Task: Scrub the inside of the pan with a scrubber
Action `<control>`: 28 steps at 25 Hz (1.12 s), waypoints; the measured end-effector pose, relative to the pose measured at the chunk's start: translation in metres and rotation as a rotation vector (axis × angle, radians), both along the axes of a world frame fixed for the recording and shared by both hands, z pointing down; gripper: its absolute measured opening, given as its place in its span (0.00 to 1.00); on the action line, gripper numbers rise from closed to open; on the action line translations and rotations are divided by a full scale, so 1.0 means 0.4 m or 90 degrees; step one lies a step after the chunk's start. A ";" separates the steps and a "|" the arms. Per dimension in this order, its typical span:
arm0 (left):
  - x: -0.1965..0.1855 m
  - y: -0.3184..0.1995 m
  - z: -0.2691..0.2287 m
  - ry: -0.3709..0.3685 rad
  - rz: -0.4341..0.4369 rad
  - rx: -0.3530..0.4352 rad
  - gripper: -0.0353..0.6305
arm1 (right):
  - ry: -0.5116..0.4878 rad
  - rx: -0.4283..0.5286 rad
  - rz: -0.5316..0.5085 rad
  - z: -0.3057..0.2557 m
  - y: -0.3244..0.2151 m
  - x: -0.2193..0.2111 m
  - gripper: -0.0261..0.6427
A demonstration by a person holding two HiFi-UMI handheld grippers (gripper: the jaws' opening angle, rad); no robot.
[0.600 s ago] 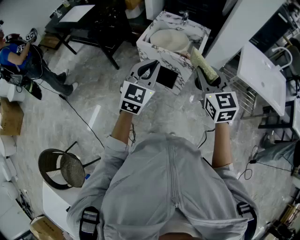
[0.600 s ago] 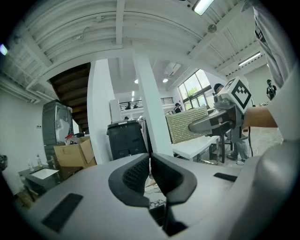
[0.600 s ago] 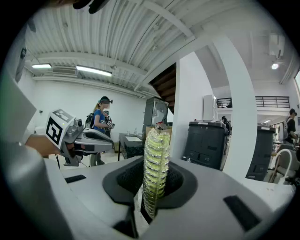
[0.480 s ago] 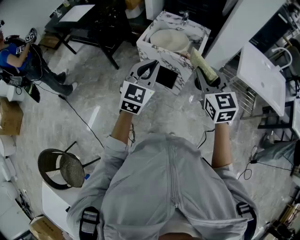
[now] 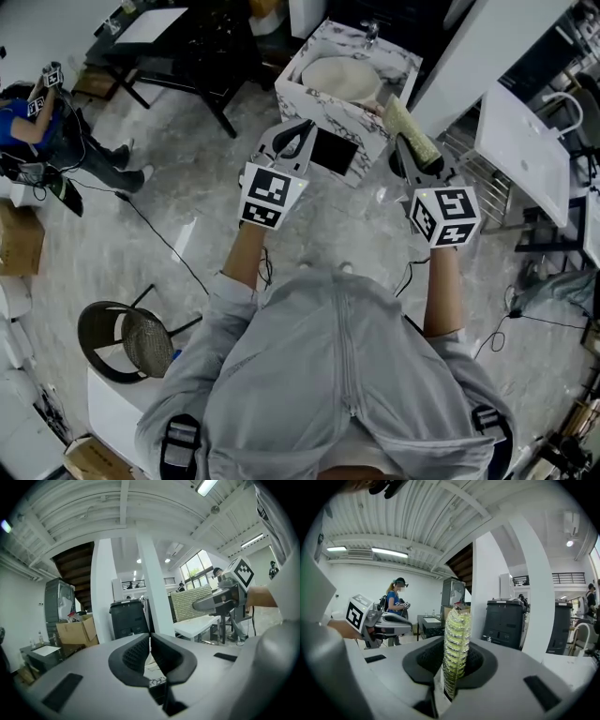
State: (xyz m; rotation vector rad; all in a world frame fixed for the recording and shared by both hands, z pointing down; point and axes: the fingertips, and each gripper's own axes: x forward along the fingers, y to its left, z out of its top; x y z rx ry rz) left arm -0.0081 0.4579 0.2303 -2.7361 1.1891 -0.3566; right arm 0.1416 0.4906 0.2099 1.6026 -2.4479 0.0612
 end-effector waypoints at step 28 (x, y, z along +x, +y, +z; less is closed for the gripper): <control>0.102 -0.490 0.041 0.001 -0.023 -0.014 0.10 | -0.029 -0.019 -0.032 0.056 -0.504 0.101 0.17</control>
